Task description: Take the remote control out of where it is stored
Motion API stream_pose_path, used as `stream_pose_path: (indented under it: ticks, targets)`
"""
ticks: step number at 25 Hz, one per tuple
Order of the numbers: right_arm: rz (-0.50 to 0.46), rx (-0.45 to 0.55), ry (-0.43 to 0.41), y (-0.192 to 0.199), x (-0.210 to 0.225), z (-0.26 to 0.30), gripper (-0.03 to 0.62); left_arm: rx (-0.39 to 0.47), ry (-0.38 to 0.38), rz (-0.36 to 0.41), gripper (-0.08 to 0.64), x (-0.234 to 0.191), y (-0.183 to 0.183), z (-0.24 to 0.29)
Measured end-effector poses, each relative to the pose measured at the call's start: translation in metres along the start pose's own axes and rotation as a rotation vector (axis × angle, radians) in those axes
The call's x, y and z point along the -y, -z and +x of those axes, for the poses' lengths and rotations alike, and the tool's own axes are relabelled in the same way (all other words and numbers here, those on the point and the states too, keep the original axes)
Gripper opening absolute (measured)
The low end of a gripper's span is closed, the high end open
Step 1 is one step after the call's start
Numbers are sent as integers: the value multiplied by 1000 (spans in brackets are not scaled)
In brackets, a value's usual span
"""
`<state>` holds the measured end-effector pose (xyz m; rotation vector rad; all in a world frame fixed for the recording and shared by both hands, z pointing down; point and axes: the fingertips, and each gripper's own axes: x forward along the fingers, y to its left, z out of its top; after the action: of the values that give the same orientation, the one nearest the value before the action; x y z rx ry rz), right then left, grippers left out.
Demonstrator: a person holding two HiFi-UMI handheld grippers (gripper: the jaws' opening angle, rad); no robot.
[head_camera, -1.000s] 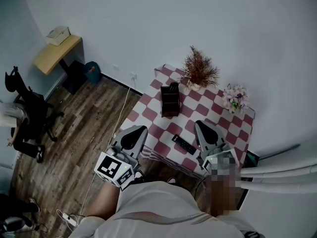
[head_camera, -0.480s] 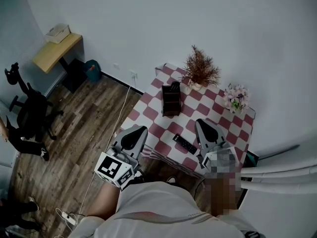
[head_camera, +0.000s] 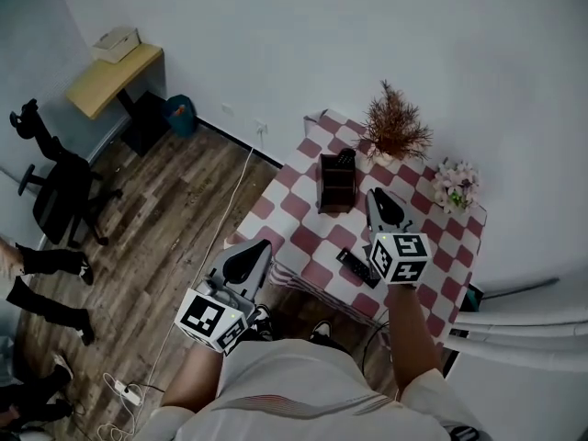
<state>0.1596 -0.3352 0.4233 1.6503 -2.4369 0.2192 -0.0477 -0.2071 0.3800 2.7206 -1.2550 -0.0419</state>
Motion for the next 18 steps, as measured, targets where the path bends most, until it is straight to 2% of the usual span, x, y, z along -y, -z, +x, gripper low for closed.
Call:
stream_pose_path:
  ticks: [3, 6, 11, 18]
  targets:
    - [23, -34, 28, 10, 6, 32, 93, -17, -8, -22, 8, -15, 9, -3]
    - [40, -78, 77, 24, 17, 64, 99, -40, -12, -41, 8, -32, 19, -4]
    - [106, -185, 129, 54, 34, 121, 181, -70, -5, -51, 8, -62, 27, 0]
    - [171, -301, 194, 80, 49, 176, 212, -102, -6, -72, 8, -100, 40, 2]
